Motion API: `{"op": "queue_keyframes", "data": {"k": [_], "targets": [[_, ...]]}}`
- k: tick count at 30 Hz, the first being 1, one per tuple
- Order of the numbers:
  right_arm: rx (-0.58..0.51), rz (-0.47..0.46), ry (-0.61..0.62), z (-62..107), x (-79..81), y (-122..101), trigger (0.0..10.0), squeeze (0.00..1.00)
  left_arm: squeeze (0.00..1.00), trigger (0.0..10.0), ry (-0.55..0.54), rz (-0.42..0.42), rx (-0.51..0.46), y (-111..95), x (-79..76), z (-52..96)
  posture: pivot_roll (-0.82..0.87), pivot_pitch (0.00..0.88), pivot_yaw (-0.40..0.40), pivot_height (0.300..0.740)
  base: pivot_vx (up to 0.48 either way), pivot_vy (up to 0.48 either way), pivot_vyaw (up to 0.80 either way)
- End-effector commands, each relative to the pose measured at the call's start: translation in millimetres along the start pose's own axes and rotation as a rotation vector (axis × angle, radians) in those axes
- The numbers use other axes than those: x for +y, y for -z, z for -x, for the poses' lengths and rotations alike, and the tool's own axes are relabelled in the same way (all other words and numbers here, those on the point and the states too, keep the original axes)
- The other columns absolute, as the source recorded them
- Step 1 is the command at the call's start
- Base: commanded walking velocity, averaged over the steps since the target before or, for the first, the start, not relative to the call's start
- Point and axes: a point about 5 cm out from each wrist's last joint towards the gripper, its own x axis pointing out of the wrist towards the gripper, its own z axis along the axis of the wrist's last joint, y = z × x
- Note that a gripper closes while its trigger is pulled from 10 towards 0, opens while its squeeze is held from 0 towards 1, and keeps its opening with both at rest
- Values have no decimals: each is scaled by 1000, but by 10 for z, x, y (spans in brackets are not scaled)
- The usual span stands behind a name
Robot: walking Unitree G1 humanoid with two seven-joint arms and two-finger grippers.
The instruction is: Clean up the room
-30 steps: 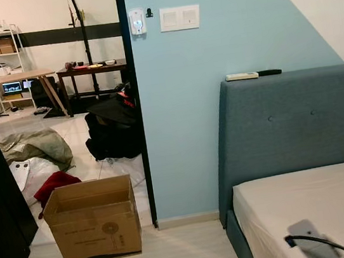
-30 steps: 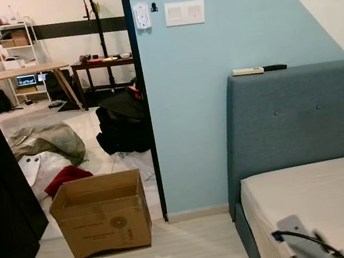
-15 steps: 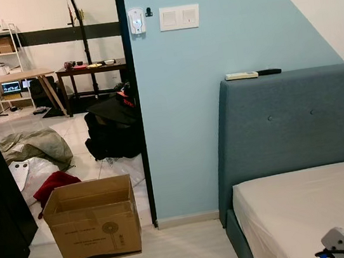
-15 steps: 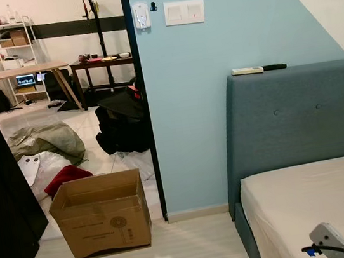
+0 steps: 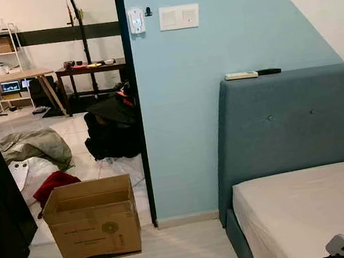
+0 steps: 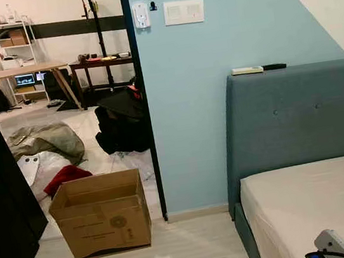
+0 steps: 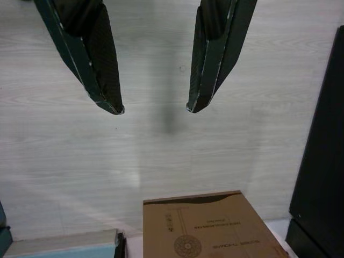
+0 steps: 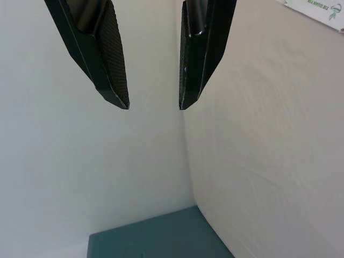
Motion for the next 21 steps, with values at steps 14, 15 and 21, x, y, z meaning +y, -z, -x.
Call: {"op": "queue_keyframes", "data": {"k": [14,15,21], "targets": [[-47,-70,102,-113,-192,-276,10000,0,0,10000,-6,0,-2,-4,29,-1,1,41,-34,740,0,0,0],[-53,-113,88,-114,-176,-354,10000,0,0,10000,-7,1,-2,-5,35,-3,-2,39,-30,740,0,0,0],[-45,-625,-214,81,288,-1011,10000,0,0,10000,3,-3,14,19,23,-19,-6,33,-11,740,0,0,0]]}}
